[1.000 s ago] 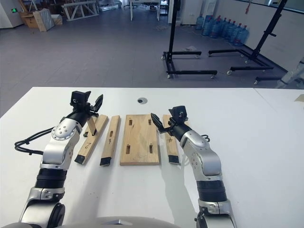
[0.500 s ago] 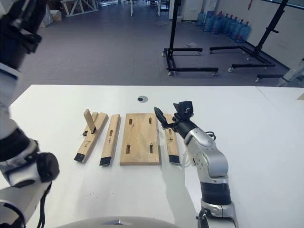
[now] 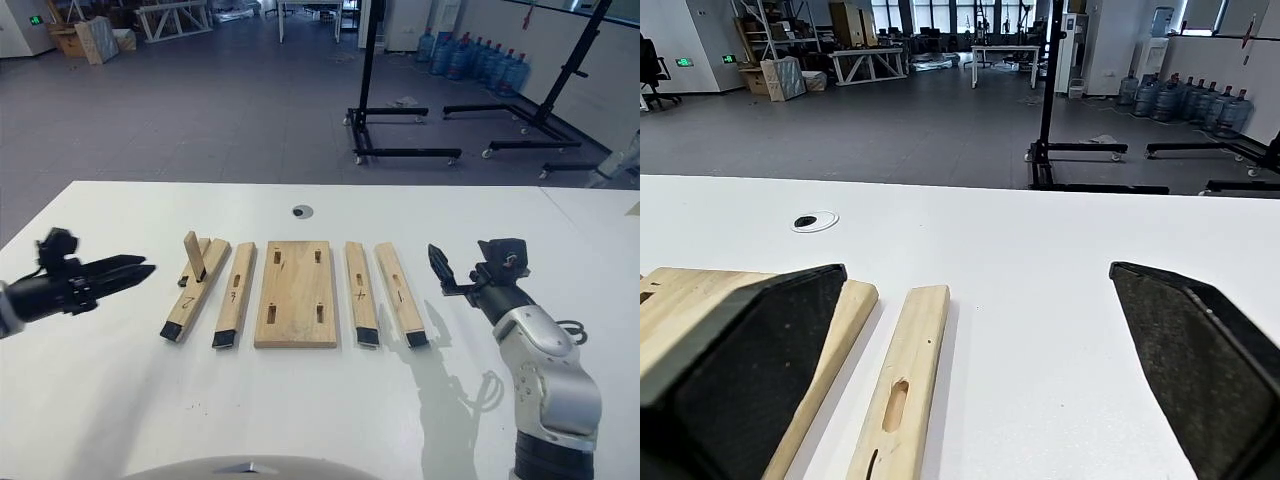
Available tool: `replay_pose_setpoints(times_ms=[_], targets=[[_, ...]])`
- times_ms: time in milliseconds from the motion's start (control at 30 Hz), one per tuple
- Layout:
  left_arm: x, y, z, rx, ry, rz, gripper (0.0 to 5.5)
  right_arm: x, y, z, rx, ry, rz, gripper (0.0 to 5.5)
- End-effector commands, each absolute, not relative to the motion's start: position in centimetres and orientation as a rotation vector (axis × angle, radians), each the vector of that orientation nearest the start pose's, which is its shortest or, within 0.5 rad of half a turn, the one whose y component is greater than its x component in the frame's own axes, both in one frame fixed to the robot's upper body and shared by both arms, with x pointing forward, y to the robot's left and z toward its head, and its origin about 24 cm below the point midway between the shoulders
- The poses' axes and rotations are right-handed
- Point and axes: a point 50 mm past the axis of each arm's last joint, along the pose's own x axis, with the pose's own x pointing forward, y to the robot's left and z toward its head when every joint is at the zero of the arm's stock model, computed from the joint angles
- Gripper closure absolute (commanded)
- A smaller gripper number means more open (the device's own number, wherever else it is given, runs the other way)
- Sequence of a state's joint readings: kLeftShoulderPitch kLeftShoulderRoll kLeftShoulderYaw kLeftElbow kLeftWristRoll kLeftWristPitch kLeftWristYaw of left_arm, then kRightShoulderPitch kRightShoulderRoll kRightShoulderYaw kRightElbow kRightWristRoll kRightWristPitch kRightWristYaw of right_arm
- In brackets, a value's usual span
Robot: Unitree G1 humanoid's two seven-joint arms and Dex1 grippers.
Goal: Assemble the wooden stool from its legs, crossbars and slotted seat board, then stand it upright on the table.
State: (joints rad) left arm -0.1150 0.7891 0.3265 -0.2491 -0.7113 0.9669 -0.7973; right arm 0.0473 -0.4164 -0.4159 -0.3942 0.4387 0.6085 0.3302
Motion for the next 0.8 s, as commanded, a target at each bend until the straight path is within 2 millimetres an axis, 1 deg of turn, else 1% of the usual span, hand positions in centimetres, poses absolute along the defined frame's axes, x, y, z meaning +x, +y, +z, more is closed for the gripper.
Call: replay_pose_setpoints(times_ms=[33, 100, 200, 267, 333, 400, 533, 633, 800], targets=[[24.7, 25.0, 13.6, 0.003, 0.588, -0.491, 2.71, 23.1, -25.0, 11.4, 0.043, 0.115, 0.14, 0.62], [24.5, 25.1, 13.3, 0.137, 0.646, -0.38, 2.45, 23.3, -24.5, 11.3, 0.045, 0.113, 0.154, 0.62], [23.2, 23.0, 13.8, 0.269, 0.649, -0.38, 2.06, 23.4, -24.2, 11.1, 0.051, 0.113, 0.161, 0.62], [22.8, 22.1, 14.1, 0.305, 0.651, -0.39, 1.77, 23.4, -24.1, 11.0, 0.053, 0.116, 0.161, 0.62], [22.7, 21.7, 14.2, 0.306, 0.671, -0.395, 1.47, 23.5, -23.9, 11.0, 0.054, 0.115, 0.161, 0.62], [22.7, 21.8, 13.9, 0.331, 0.694, -0.358, 1.16, 23.6, -23.7, 11.0, 0.056, 0.113, 0.163, 0.62], [22.7, 21.9, 12.0, 0.329, 0.756, -0.303, 0.59, 24.1, -23.0, 11.1, 0.063, 0.107, 0.178, 0.62], [23.1, 20.8, 10.3, 0.261, 0.784, -0.284, 0.13, 24.6, -22.5, 11.1, 0.066, 0.106, 0.197, 0.62], [22.8, 20.1, 8.4, 0.203, 0.848, -0.221, 0.13, 25.5, -21.9, 11.4, 0.063, 0.105, 0.237, 0.62]])
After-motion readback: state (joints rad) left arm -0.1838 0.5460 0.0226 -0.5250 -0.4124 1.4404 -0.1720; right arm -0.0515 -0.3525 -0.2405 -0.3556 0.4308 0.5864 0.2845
